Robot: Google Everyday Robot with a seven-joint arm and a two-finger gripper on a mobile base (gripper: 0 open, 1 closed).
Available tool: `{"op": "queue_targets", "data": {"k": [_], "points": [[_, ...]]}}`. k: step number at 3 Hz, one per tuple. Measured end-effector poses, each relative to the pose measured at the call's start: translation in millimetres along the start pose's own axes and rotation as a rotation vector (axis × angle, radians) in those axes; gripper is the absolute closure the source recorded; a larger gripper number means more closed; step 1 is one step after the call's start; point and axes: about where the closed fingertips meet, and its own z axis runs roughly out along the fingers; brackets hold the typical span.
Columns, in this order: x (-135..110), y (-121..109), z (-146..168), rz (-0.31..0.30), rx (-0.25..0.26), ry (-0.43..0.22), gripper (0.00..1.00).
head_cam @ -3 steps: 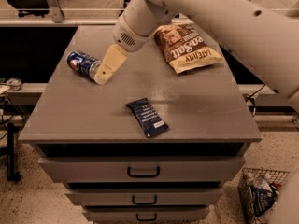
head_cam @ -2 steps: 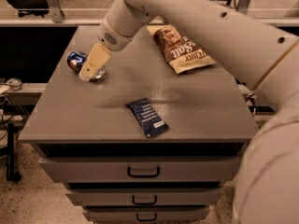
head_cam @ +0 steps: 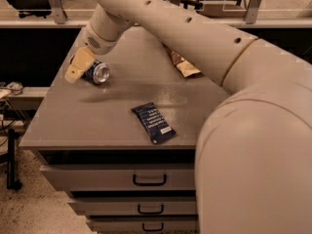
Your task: Pick pepsi can
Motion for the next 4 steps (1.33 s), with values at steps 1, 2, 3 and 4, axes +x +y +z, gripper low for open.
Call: {"op": "queue_targets", "data": {"k": [1, 2, 3, 4], "points": [[-8.1, -2.2, 22.4, 0.012, 0.011, 0.026, 0.0], [-10.5, -2.2, 36.7, 0.02, 0.021, 0.06, 0.15], [-11.6, -0.7, 44.9, 0.019, 0.037, 0.086, 0.39], [-12.0, 1.1, 46.0, 0.013, 0.05, 0.098, 0.62]]}}
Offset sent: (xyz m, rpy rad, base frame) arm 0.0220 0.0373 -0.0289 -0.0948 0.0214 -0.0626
